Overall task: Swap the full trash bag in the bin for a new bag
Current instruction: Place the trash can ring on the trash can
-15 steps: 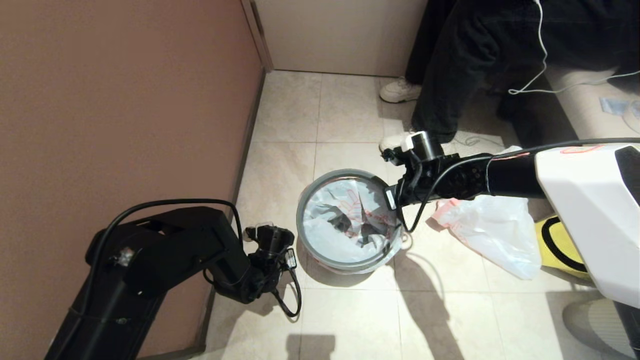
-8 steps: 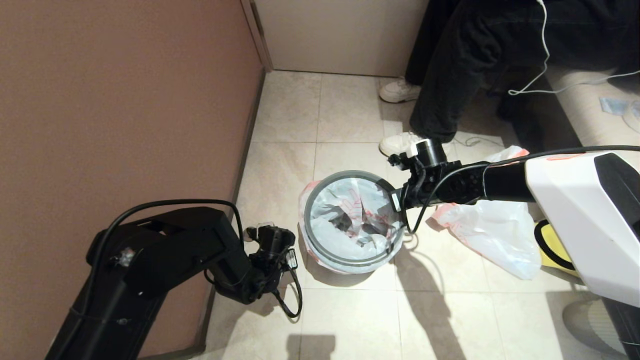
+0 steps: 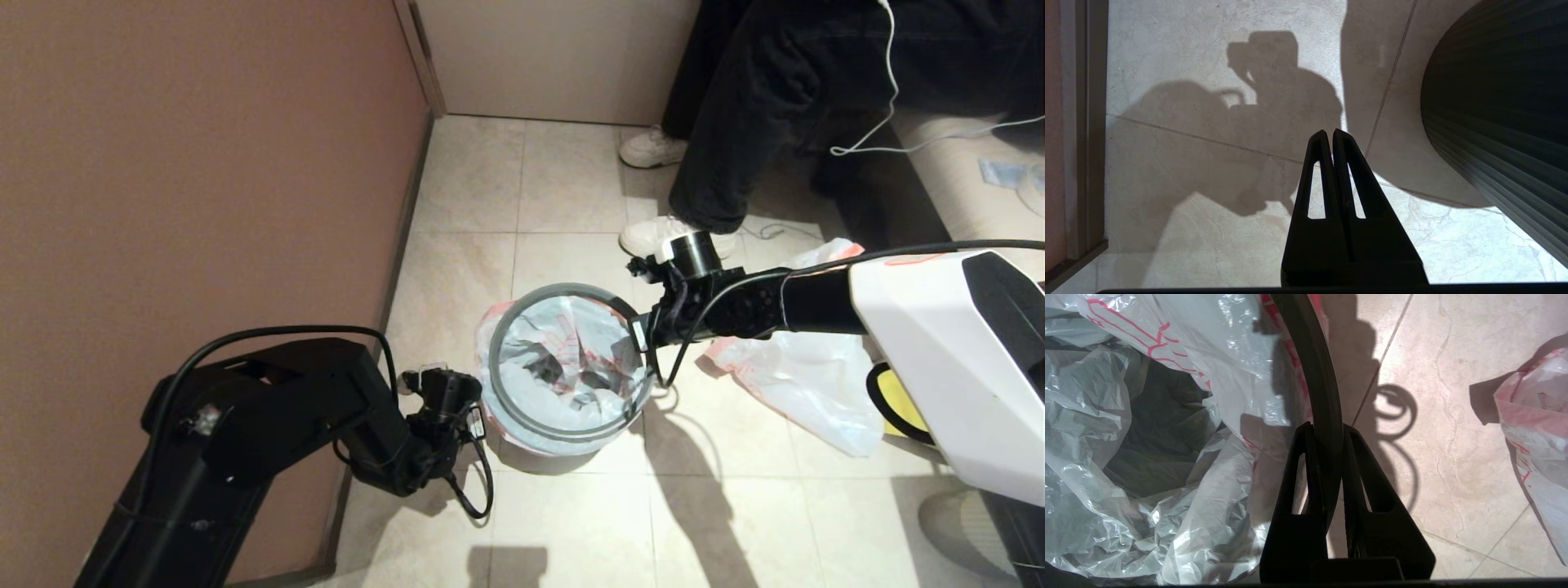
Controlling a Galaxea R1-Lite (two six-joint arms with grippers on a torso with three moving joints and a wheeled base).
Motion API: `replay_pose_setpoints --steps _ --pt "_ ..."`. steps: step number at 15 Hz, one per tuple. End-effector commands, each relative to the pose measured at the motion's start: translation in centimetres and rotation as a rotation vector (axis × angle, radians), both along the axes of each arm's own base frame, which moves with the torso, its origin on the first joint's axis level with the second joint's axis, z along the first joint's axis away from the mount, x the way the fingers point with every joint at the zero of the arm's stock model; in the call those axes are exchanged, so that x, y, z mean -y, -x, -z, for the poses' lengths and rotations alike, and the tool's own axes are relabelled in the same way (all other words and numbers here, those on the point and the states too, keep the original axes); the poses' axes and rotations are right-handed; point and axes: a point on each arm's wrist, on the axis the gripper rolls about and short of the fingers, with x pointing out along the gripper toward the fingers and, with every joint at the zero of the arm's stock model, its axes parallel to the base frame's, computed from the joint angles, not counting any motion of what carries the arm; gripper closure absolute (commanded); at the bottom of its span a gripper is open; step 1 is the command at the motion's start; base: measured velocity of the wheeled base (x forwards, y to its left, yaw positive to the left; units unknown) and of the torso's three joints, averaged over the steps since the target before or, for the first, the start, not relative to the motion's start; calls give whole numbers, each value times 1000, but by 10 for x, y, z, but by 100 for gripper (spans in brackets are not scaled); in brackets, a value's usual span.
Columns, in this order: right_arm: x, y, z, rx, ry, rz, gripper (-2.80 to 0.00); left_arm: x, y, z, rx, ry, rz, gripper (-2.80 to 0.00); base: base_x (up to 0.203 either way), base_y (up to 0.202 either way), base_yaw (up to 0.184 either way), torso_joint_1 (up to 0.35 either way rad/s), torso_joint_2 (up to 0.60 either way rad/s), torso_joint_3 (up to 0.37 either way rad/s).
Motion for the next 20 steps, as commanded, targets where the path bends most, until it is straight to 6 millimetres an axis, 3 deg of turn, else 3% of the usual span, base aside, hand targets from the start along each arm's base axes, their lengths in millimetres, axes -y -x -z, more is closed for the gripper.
replay_pose_setpoints --steps 1,5,10,16,20 --pt "0 5 -12 17 -10 -2 0 0 0 0 4 2 -3 0 0 0 0 0 0 0" --pt "-1 19 -13 -13 -10 -7 0 0 0 0 5 3 -4 0 0 0 0 0 0 0" --pt "-18 24 -1 -54 -44 -13 0 -2 3 -1 28 8 -21 0 0 0 0 0 0 0" --pt "-22 12 23 -50 -45 -6 0 1 12 1 101 -16 -57 0 0 0 0 0 0 0" --pt "-13 6 21 -35 -45 16 0 2 9 1 106 -19 -54 0 0 0 0 0 0 0"
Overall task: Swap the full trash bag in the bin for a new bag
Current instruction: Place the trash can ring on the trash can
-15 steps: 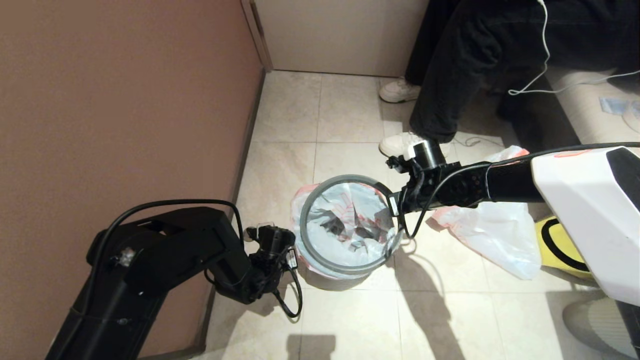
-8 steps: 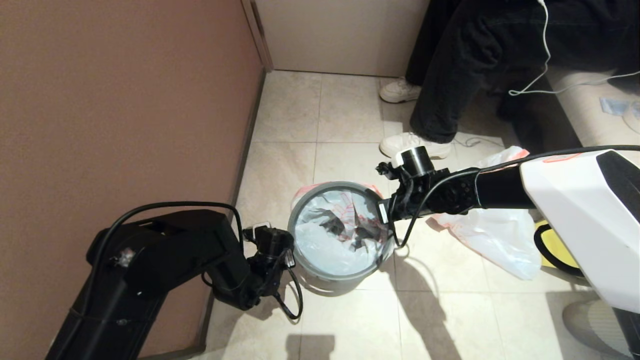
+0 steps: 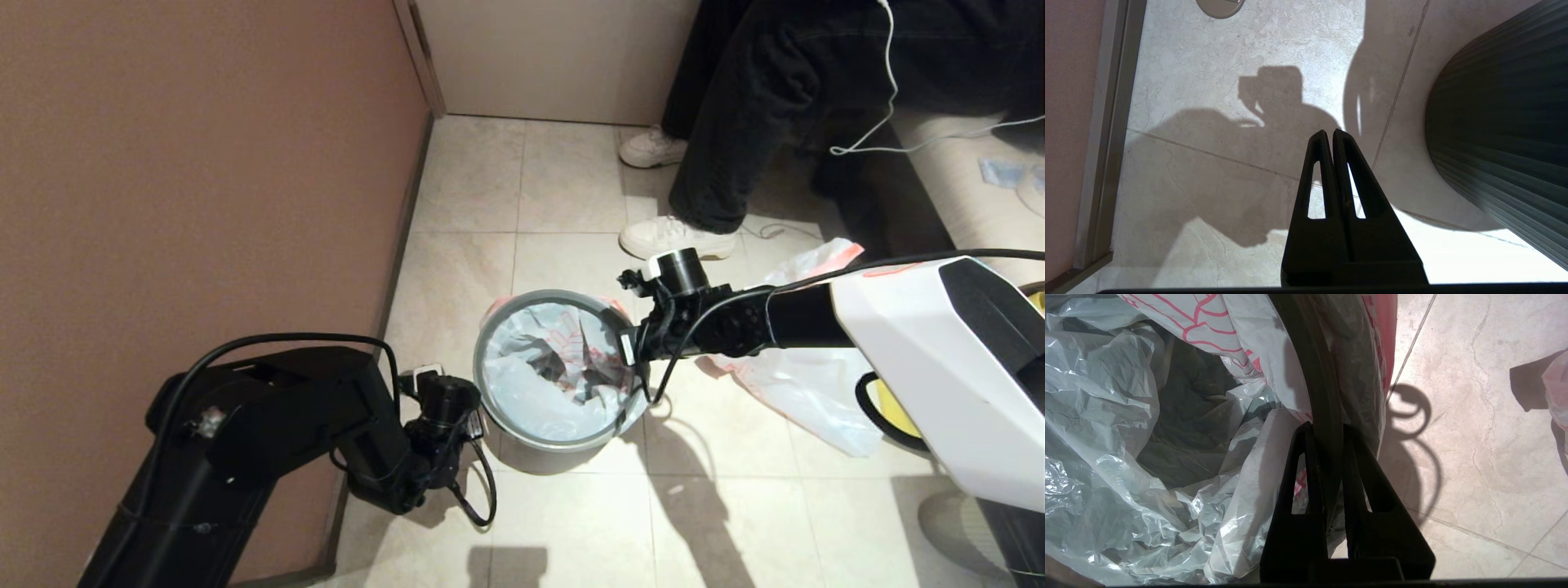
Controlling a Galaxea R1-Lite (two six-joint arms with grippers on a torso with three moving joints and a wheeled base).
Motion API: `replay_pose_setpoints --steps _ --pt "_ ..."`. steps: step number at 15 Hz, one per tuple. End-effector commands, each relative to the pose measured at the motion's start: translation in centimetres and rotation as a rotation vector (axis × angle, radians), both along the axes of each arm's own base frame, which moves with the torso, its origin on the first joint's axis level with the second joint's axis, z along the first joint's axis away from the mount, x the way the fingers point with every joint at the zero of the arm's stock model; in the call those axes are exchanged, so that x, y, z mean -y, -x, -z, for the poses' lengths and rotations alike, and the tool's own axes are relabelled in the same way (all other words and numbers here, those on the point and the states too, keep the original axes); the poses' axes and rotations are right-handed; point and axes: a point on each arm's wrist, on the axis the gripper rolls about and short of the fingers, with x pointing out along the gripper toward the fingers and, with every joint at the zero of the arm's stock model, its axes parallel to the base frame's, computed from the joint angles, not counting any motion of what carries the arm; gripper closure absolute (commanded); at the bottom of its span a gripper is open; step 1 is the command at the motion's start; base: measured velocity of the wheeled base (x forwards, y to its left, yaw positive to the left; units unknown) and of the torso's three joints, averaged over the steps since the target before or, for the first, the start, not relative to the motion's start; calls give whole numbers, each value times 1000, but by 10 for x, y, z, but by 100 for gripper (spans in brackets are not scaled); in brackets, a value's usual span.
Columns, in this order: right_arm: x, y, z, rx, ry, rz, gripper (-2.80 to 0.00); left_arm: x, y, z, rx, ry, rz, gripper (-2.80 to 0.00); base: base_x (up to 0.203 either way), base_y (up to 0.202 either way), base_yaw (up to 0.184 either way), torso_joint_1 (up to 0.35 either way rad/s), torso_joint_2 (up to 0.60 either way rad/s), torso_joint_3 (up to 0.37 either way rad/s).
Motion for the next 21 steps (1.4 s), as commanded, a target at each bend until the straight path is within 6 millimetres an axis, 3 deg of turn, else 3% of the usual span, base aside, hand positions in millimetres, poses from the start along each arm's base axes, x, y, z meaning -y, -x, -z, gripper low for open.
replay_pose_setpoints --steps 1,7,15,21 --pt "1 -1 -1 3 -1 4 0 0 -1 1 5 2 -4 0 0 0 0 0 0 0" --pt "5 6 -21 28 -12 6 0 0 -1 1 6 0 -4 0 0 0 0 0 0 0" --pt "-1 -1 7 -15 11 3 0 0 -3 0 11 1 -4 0 0 0 0 0 0 0" --pt "-4 -1 8 -4 4 -6 0 0 -4 -1 14 2 -5 0 0 0 0 0 0 0"
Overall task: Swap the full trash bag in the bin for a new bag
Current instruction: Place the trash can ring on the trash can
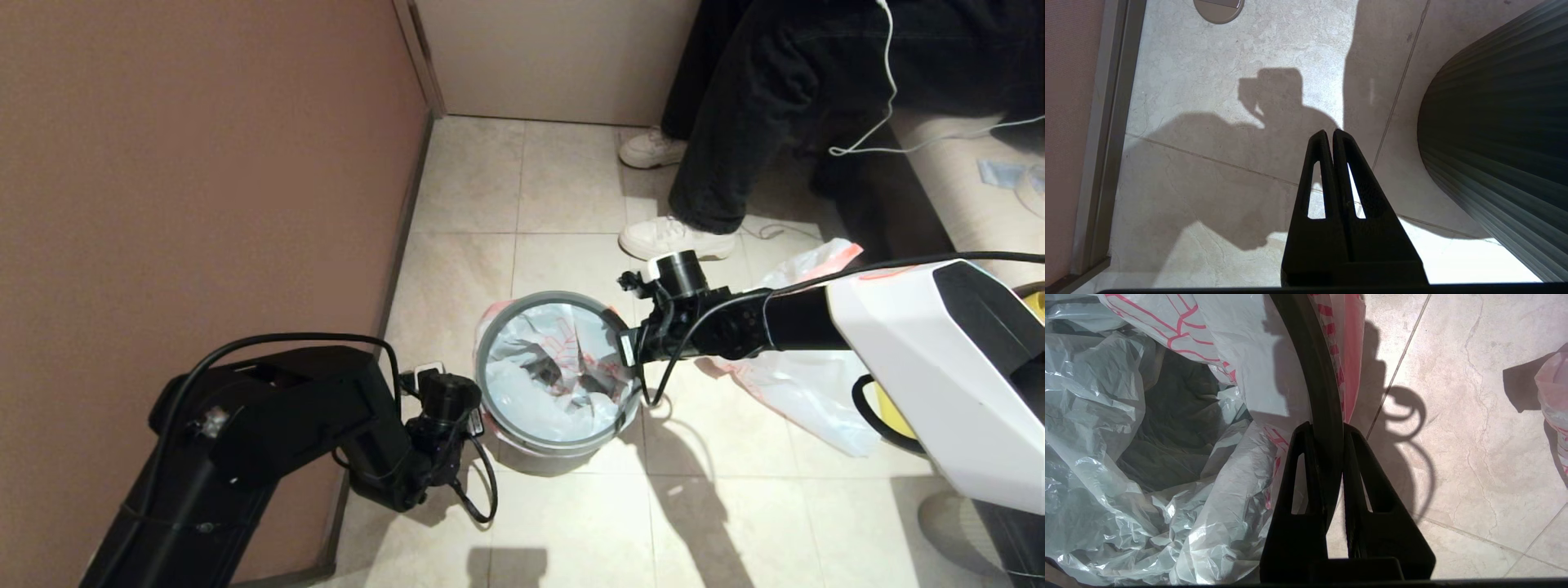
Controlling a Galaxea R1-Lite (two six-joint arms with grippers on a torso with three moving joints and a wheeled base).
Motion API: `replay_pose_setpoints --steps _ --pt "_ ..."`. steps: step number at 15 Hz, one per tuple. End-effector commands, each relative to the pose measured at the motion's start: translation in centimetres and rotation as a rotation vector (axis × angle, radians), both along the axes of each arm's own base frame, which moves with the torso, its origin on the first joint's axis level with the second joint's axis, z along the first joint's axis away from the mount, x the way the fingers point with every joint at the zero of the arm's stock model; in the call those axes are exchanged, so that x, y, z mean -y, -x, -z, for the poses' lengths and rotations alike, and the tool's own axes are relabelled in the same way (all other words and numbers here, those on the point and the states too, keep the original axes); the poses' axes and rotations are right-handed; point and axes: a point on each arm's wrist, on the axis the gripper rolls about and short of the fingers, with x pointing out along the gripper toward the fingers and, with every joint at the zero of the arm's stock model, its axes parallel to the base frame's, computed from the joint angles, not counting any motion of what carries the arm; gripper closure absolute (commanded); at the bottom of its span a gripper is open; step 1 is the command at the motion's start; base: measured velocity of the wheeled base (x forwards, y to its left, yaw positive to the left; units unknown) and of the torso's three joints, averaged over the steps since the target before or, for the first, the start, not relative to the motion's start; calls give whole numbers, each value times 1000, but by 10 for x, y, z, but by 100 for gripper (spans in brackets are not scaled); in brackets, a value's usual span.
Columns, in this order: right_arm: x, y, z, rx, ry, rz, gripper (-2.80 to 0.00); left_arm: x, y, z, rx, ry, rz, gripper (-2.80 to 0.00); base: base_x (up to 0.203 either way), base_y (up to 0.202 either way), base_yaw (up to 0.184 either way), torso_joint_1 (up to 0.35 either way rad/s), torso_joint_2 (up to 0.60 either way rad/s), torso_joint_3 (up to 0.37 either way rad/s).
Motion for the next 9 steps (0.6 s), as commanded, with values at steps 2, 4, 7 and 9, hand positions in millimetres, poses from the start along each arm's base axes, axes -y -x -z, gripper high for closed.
replay_pose_setpoints --steps 2,4,7,9 --pt "-6 1 5 -9 4 -13 0 0 -1 0 8 4 -4 0 0 0 0 0 0 0" --pt "-9 -1 19 -26 29 -27 0 0 -1 0 8 4 -4 0 0 0 0 0 0 0" --pt "-12 -7 32 -28 47 -42 0 1 0 -1 10 6 -4 0 0 0 0 0 0 0" --pt "-12 -8 41 -35 53 -38 0 1 -1 -1 13 8 -4 0 0 0 0 0 0 0"
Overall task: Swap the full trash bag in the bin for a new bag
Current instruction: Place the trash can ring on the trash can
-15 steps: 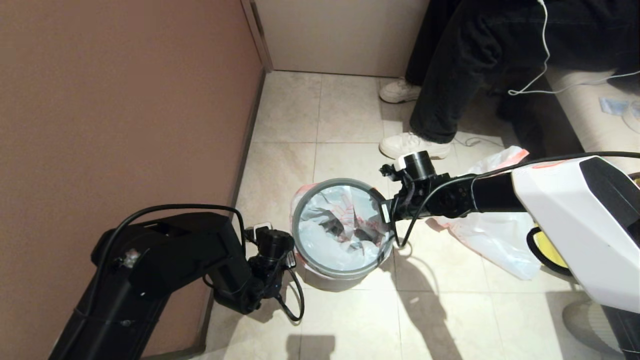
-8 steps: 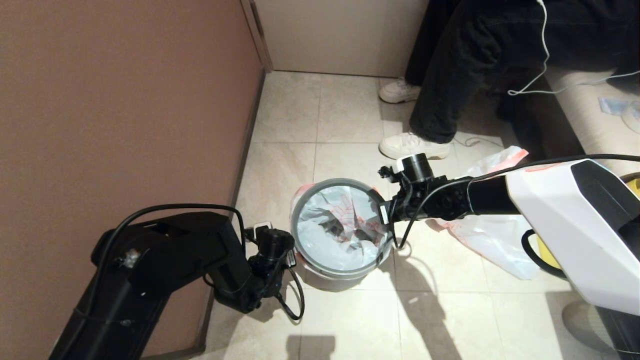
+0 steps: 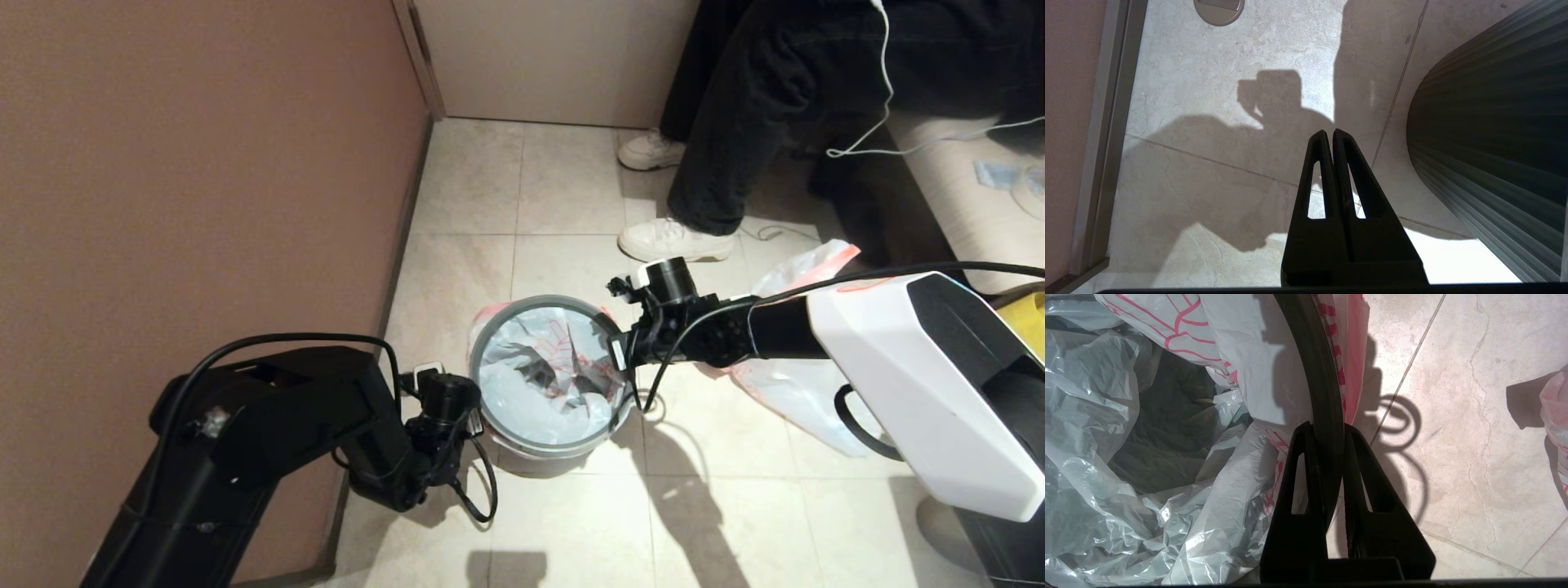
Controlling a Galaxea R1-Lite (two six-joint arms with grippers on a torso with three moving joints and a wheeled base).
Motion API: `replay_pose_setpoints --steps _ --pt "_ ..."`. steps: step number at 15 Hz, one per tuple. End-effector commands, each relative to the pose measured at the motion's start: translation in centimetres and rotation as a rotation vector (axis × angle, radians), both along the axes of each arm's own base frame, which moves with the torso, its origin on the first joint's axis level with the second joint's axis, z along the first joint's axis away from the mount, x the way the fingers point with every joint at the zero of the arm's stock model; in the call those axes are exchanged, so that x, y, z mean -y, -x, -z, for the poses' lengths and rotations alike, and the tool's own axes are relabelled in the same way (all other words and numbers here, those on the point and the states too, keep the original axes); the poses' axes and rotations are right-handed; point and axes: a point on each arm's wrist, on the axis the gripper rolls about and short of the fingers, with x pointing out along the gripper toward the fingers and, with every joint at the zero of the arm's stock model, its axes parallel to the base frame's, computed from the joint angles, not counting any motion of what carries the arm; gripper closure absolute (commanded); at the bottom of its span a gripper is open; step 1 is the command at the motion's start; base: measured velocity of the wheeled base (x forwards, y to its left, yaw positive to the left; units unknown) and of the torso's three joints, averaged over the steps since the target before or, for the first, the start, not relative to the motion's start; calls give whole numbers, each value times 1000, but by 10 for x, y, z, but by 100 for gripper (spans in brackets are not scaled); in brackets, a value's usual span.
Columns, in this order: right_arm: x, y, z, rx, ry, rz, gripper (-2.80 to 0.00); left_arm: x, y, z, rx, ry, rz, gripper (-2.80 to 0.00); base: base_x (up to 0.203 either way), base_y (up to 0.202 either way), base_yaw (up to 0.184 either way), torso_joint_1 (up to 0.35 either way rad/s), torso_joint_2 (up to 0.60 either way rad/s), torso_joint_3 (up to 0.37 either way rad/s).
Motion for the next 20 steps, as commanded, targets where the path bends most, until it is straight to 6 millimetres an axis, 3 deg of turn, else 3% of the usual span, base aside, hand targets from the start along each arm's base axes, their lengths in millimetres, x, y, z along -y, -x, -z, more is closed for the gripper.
replay_pose_setpoints --steps 1,5,8,12,15,17,20 --pt "0 -2 16 -23 14 6 0 0 0 -2 10 4 -3 0 0 0 0 0 0 0" --pt "-3 1 5 26 4 24 0 2 2 -22 33 -49 2 0 0 0 0 0 0 0" --pt "-9 4 10 29 3 12 0 -2 23 -36 4 -99 15 0 0 0 0 0 0 0" --pt "-10 3 9 68 -20 12 0 1 49 -83 47 -94 31 0 0 0 0 0 0 0" --pt "-11 6 15 68 -22 6 0 -9 67 -117 29 -104 28 0 0 0 0 0 0 0" --pt "-12 8 19 57 -17 1 0 -15 77 -124 -21 -120 32 0 0 0 0 0 0 0" --pt "-12 8 21 52 -18 0 0 -6 71 -131 1 -48 96 0 0 0 0 0 0 0"
